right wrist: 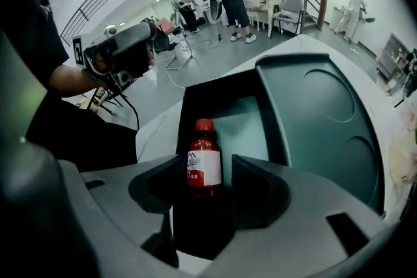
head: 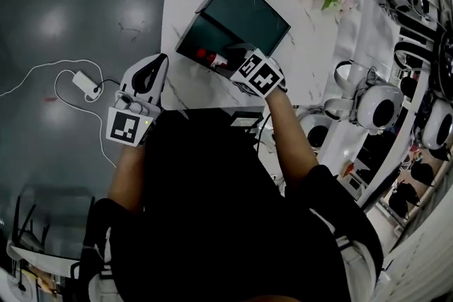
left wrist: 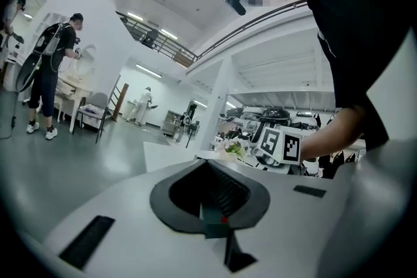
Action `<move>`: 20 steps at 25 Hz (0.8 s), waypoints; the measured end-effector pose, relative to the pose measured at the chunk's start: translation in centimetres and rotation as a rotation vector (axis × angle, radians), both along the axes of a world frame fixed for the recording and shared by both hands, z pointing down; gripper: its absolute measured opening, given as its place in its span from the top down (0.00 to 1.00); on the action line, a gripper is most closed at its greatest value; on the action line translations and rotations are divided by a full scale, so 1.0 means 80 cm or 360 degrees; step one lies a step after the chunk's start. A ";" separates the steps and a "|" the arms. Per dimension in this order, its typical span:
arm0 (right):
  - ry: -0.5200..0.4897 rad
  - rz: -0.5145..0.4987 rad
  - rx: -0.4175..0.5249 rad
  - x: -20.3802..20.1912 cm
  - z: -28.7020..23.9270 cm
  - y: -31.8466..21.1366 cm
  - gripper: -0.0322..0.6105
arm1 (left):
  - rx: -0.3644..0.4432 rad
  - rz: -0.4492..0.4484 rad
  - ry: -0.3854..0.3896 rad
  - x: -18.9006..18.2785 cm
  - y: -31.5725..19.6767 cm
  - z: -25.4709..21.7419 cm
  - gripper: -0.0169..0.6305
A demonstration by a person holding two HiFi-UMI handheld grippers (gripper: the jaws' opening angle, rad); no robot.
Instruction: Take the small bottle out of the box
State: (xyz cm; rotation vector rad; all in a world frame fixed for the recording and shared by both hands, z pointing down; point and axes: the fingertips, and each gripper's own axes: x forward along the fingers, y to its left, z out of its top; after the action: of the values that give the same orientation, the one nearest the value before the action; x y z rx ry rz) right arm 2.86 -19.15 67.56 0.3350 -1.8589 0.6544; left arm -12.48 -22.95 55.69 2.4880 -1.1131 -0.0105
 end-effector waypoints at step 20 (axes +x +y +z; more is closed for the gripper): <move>0.0173 -0.0359 0.0072 -0.007 0.026 0.010 0.62 | -0.0041 -0.0080 0.0010 -0.017 0.001 0.011 0.95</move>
State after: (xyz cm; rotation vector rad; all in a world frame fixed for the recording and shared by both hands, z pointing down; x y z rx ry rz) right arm 2.27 -18.36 69.61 0.1829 -1.7770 0.4326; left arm -13.86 -22.84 56.59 2.4351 -1.1662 -0.0181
